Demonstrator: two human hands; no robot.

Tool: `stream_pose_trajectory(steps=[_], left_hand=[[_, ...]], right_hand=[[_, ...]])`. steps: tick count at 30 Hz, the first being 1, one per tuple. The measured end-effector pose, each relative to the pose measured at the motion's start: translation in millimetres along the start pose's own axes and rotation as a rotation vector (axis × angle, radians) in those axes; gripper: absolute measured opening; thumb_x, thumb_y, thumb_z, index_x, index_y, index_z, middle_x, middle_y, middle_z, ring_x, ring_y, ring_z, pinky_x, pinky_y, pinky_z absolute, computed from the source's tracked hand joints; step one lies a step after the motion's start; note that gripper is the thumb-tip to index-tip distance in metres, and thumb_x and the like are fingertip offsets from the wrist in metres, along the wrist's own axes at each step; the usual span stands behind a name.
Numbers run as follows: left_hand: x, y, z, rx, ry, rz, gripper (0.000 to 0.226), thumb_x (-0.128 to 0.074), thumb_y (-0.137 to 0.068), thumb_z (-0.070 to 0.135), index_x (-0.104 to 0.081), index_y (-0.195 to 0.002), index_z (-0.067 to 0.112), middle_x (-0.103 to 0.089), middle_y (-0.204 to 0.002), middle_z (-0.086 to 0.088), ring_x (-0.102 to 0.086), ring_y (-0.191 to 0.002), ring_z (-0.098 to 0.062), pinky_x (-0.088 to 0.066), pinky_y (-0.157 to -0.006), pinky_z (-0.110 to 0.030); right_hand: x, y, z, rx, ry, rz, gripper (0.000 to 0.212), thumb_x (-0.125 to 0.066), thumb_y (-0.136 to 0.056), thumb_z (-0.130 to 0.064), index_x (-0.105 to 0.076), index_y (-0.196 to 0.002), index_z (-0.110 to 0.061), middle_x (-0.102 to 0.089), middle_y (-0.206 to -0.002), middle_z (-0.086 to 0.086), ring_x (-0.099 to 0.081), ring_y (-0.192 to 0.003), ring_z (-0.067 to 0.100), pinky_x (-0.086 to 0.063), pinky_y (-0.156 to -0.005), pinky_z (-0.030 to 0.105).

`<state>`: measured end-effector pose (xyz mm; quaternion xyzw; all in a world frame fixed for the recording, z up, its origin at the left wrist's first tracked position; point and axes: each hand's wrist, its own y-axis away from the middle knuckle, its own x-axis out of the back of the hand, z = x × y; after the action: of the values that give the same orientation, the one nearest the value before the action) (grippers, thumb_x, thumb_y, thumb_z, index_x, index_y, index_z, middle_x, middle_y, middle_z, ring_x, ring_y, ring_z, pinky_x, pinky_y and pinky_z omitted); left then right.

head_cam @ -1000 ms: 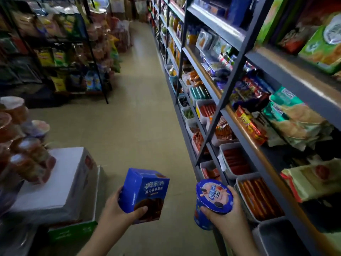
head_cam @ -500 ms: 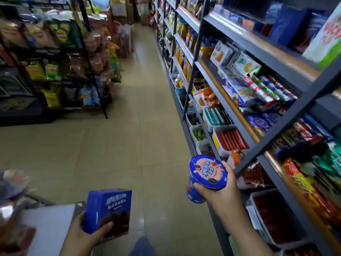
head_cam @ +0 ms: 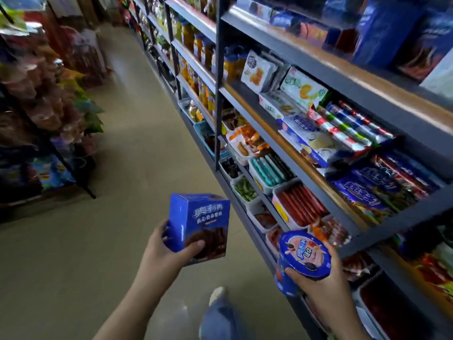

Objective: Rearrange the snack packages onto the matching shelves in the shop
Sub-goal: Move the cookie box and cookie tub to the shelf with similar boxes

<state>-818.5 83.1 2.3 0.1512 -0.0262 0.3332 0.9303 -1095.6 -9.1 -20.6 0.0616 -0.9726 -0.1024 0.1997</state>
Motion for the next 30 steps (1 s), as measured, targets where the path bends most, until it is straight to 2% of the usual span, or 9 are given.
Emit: stream_pose_trajectory(steps=[2, 6, 10, 13, 19, 22, 25, 27, 30], left_hand=[[-18.2, -34.4, 9.9, -0.023, 0.001, -0.075, 0.084, -0.084, -0.043, 0.031, -0.046, -0.118, 0.023, -0.059, -0.104, 0.009, -0.059, -0.091, -0.004, -0.051, -0.08, -0.03], [-43.1, -102.9, 16.7, 0.011, -0.034, -0.156, 0.114, -0.084, -0.03, 0.043, -0.044, -0.133, 0.015, -0.059, -0.111, 0.002, -0.061, -0.098, -0.017, -0.052, -0.09, -0.045], [-43.0, -165.8, 28.6, 0.04, -0.098, -0.21, 0.131, -0.088, -0.016, 0.045, -0.042, -0.134, 0.011, -0.059, -0.113, -0.001, -0.061, -0.097, -0.015, -0.051, -0.089, -0.04], [-25.7, -213.9, 43.6, 0.033, -0.109, -0.187, 0.138, -0.085, -0.007, 0.05, -0.044, -0.132, 0.009, -0.061, -0.108, -0.004, -0.062, -0.093, -0.019, -0.051, -0.082, -0.04], [-7.0, -304.1, 85.0, -0.011, -0.176, -0.139, 0.126, -0.077, -0.018, 0.047, -0.043, -0.132, 0.004, -0.057, -0.109, -0.012, -0.058, -0.094, -0.027, -0.048, -0.085, -0.044], [-17.1, -345.7, 97.3, 0.05, -0.176, -0.228, 0.121, -0.084, -0.025, 0.032, -0.04, -0.134, 0.002, -0.055, -0.116, -0.015, -0.057, -0.096, -0.03, -0.047, -0.091, -0.051], [-34.5, -388.0, 108.1, 0.09, -0.215, -0.37, 0.129, -0.084, -0.015, 0.041, -0.042, -0.131, 0.005, -0.057, -0.116, -0.014, -0.059, -0.096, -0.03, -0.047, -0.092, -0.052], [-47.4, -413.4, 118.3, 0.079, -0.22, -0.465, 0.131, -0.082, -0.012, 0.043, -0.043, -0.131, 0.006, -0.058, -0.113, -0.013, -0.059, -0.092, -0.028, -0.053, -0.085, -0.045], [-69.2, -441.5, 138.8, 0.003, -0.236, -0.648, 0.131, -0.083, -0.008, 0.04, -0.047, -0.13, 0.005, -0.061, -0.109, -0.015, -0.061, -0.085, -0.025, -0.053, -0.049, -0.018]], right_hand=[[-7.4, -26.3, -5.7, -0.081, -0.059, 0.039, 0.062, -0.078, -0.061, 0.019, -0.048, -0.097, -0.022, -0.059, -0.087, -0.007, -0.057, -0.077, 0.009, -0.052, -0.064, 0.015], [-26.9, -75.9, -10.4, -0.082, -0.012, 0.046, 0.092, -0.09, -0.058, -0.017, -0.038, -0.134, -0.021, -0.057, -0.115, -0.004, -0.058, -0.096, 0.009, -0.046, -0.084, 0.026], [-53.6, -132.1, -61.0, -0.025, -0.047, 0.072, 0.098, -0.088, -0.061, -0.008, -0.031, -0.14, -0.016, -0.052, -0.116, -0.006, -0.052, -0.098, 0.004, -0.041, -0.08, 0.016], [-70.4, -171.1, -97.7, 0.023, -0.073, 0.049, 0.107, -0.09, -0.058, -0.015, -0.027, -0.144, -0.018, -0.051, -0.126, -0.004, -0.05, -0.115, 0.01, -0.042, -0.092, 0.023], [-87.7, -215.5, -156.6, 0.106, -0.112, 0.103, 0.1, -0.09, -0.058, -0.023, -0.031, -0.138, -0.03, -0.05, -0.118, -0.026, -0.052, -0.107, -0.012, -0.044, -0.076, 0.003], [-96.4, -227.0, -174.7, 0.128, -0.15, 0.185, 0.083, -0.089, -0.058, -0.016, -0.039, -0.12, -0.041, -0.051, -0.111, -0.032, -0.051, -0.098, -0.024, -0.042, -0.071, -0.001], [-106.8, -235.5, -189.8, 0.081, -0.19, 0.285, 0.075, -0.088, -0.06, -0.014, -0.042, -0.112, -0.042, -0.054, -0.103, -0.038, -0.053, -0.1, -0.019, -0.043, -0.072, 0.001], [-113.2, -238.5, -201.0, 0.052, -0.216, 0.351, 0.075, -0.088, -0.061, -0.019, -0.041, -0.114, -0.043, -0.053, -0.103, -0.041, -0.052, -0.1, -0.021, -0.043, -0.071, 0.0], [-115.4, -239.7, -224.3, 0.017, -0.23, 0.438, 0.093, -0.086, -0.054, -0.039, -0.032, -0.129, -0.044, -0.047, -0.118, -0.036, -0.048, -0.102, -0.025, -0.044, -0.075, 0.001]])
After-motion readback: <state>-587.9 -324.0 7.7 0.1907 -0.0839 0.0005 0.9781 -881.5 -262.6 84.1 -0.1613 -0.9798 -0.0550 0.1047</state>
